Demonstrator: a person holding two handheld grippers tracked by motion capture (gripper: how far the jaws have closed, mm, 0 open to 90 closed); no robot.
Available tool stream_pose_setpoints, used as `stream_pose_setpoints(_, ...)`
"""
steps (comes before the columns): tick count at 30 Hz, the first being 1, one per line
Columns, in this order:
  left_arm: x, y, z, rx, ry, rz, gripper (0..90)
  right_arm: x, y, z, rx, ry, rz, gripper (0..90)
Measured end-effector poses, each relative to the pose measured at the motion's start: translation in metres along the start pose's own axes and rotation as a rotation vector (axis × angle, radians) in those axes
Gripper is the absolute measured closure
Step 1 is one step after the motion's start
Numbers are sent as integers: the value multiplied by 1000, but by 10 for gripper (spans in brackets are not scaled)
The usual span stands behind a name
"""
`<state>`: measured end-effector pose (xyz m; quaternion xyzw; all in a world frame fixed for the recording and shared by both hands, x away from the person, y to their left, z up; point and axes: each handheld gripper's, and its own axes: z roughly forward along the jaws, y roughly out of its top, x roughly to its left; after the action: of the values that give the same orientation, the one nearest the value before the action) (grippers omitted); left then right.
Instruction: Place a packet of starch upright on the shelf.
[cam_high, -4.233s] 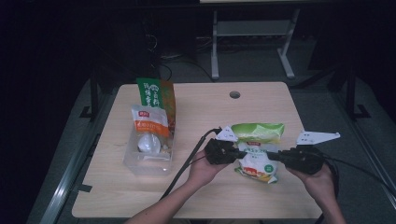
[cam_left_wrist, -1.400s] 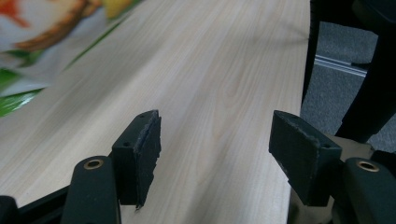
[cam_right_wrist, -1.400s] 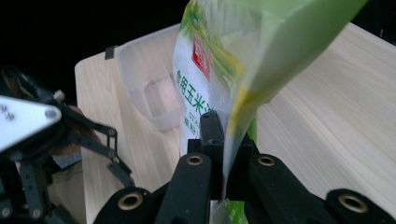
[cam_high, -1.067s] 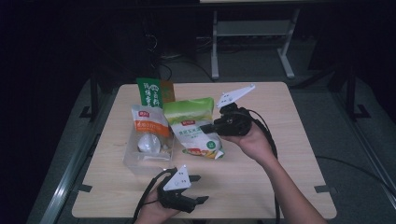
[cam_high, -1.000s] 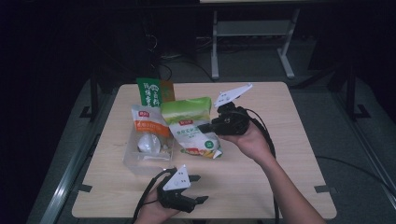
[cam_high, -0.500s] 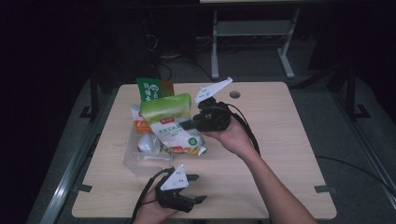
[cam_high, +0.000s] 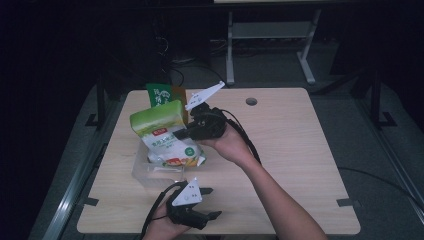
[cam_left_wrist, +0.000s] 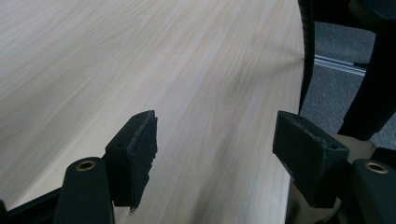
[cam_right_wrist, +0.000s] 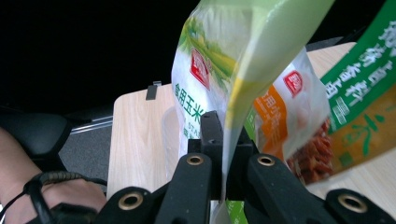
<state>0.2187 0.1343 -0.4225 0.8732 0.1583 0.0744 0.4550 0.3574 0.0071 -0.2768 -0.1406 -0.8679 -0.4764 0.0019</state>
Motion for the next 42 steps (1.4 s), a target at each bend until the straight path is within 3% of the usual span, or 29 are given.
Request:
stream_pose_setpoints(21, 5, -5, 3, 5, -11, -28, 292, -3, 11, 60, 17, 96, 8, 893)
stream_pose_setpoints(34, 3, -4, 1, -6, -24, -18, 288, -10, 9, 95, 42, 189, 23, 893)
stream_pose_setpoints(42, 1, -4, 3, 15, -29, 9, 286, -12, -1, 115, 46, 230, 37, 890)
